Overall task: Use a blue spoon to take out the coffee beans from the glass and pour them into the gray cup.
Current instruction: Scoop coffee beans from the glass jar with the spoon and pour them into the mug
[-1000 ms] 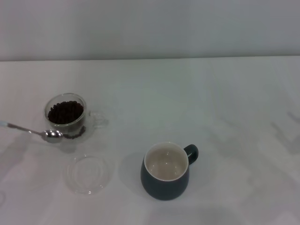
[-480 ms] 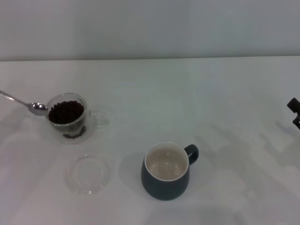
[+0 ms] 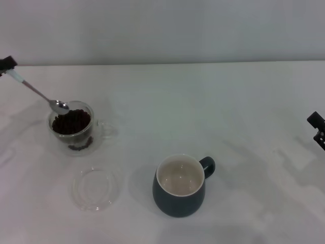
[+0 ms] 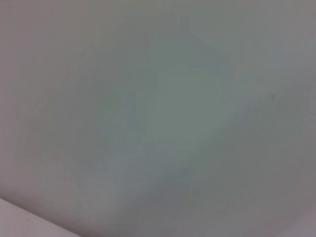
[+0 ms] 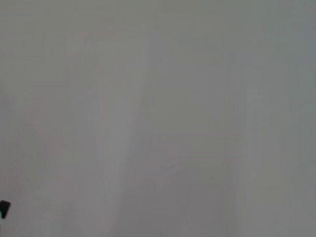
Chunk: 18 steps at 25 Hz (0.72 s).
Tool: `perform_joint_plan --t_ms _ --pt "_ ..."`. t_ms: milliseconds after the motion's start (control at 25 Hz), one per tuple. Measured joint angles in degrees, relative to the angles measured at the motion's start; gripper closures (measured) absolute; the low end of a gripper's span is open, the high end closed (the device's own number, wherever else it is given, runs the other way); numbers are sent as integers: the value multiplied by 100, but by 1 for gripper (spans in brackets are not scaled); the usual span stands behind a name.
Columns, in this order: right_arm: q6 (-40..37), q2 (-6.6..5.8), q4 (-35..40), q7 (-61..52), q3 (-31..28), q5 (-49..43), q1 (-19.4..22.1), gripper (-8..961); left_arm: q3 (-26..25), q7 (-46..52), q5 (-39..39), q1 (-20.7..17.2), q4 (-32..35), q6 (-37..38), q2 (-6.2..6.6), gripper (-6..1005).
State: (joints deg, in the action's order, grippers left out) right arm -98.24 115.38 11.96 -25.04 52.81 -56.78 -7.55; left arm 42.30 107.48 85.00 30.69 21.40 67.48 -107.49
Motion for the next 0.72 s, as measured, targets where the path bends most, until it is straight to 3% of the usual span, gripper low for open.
perform_joint_plan --t_ms 440,720 --pt "2 1 -140 0 -14 49 -78 336 45 13 827 355 120 -722 -128 863" --pt "70 1 -161 -5 -37 53 -169 336 72 6 1051 432 106 -935 -303 863"
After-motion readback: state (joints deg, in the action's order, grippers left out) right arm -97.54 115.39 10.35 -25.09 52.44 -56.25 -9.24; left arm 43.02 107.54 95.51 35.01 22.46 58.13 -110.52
